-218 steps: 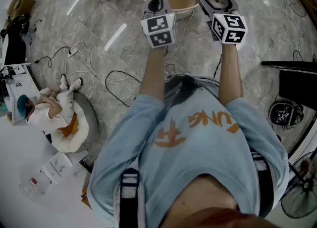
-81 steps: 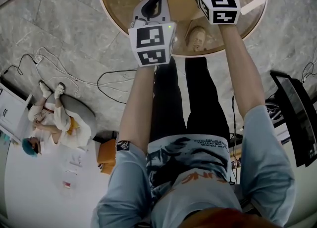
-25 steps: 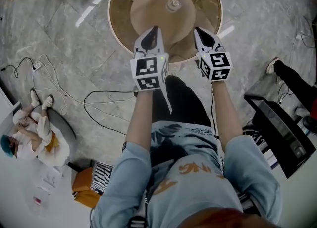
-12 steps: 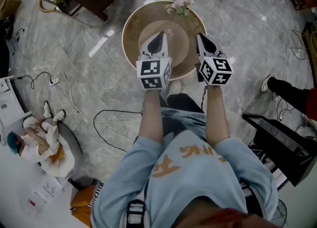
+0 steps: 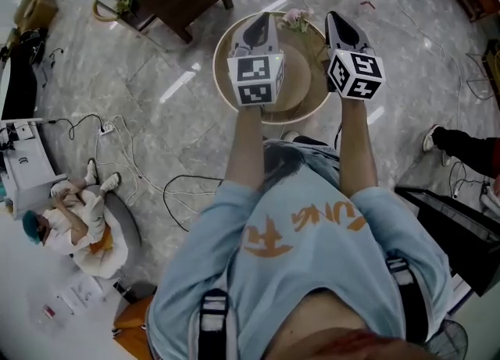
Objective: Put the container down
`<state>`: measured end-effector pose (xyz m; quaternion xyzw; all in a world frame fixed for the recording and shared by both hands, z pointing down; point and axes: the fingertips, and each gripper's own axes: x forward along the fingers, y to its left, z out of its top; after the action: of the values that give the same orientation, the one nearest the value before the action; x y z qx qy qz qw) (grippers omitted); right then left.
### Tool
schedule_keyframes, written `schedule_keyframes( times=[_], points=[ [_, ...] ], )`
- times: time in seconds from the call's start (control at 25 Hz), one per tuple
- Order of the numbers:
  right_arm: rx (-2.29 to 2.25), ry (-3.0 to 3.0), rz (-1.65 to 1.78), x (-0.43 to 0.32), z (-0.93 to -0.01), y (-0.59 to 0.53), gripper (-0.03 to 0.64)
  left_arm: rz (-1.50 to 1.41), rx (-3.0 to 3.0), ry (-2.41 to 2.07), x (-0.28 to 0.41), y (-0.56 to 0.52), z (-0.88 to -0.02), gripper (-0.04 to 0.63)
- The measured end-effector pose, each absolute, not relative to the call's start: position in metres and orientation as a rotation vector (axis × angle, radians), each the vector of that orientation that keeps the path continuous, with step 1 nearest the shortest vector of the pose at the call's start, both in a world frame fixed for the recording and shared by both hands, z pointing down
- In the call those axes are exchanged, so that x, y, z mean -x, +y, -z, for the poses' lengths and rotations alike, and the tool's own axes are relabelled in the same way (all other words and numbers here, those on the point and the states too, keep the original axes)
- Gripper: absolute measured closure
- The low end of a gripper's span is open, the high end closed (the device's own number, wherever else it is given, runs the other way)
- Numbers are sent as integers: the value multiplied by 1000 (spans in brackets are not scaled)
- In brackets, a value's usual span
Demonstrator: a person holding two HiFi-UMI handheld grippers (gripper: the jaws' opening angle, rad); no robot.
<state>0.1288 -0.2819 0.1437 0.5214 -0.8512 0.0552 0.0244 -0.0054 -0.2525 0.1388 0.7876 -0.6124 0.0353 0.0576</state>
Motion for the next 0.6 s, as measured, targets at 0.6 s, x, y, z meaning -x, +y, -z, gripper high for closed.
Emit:
schedule_keyframes(
  times=[0.6],
  points=[
    [-1620,-2659,-81,-145,-130,-289,606,-73,-2392,-1884,-5,-267,-131,571]
  ],
)
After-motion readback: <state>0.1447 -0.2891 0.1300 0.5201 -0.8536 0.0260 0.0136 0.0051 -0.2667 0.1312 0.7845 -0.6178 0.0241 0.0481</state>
